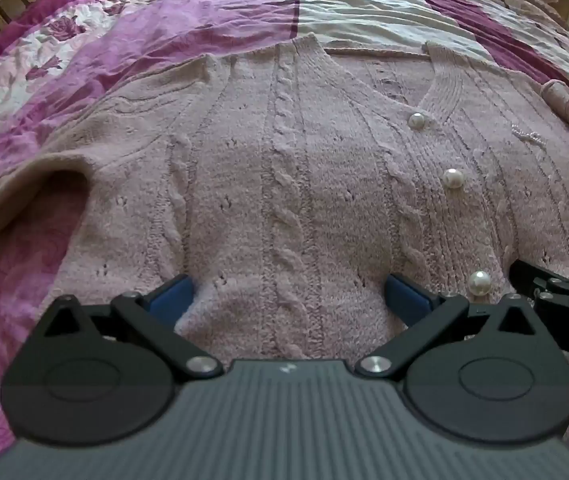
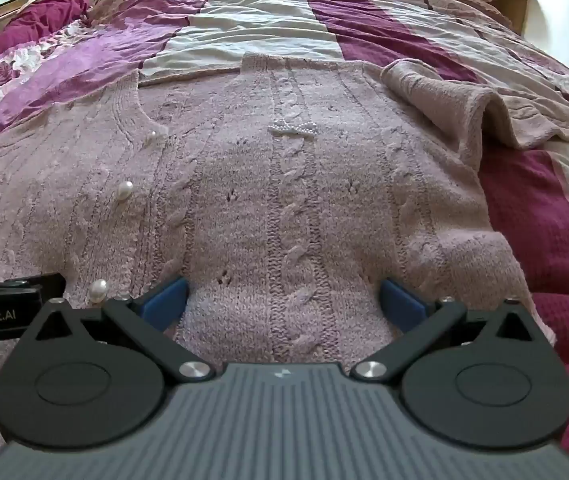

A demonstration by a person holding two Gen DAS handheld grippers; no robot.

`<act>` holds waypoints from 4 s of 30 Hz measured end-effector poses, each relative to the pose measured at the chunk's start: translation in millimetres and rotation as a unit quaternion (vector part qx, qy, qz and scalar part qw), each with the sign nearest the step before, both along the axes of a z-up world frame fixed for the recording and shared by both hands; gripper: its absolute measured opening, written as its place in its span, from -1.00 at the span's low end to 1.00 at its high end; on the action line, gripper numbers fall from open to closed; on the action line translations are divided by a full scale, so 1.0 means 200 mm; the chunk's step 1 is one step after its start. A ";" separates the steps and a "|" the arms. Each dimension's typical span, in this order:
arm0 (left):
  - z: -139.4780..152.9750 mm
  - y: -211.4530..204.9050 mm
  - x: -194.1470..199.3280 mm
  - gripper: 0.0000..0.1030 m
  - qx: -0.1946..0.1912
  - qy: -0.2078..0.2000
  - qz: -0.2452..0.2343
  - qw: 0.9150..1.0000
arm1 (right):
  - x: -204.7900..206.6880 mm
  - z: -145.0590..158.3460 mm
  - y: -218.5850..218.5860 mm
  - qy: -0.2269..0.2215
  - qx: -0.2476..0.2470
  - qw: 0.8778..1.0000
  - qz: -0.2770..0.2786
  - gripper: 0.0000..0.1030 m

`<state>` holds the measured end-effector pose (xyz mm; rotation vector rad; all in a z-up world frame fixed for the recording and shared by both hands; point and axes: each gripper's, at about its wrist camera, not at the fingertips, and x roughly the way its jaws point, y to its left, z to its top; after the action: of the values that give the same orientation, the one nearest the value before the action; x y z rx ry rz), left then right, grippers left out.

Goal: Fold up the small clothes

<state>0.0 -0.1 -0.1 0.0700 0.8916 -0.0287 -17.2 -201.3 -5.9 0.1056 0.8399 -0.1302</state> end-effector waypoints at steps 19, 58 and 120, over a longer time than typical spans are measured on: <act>-0.01 -0.01 -0.01 1.00 0.003 -0.001 0.001 1.000 | 0.00 0.00 0.00 0.001 -0.002 1.000 0.000 1.00; -0.01 -0.01 -0.01 1.00 0.004 -0.002 0.001 1.000 | 0.00 0.00 0.01 0.000 -0.004 1.000 0.000 1.00; 0.14 0.04 0.04 1.00 -0.046 0.028 -0.006 0.999 | -0.02 0.32 -0.55 -0.036 0.203 0.979 0.002 1.00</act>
<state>7.1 8.2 27.6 -0.0113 0.9457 -0.0829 -21.4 -311.9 57.9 0.4888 0.7848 0.0511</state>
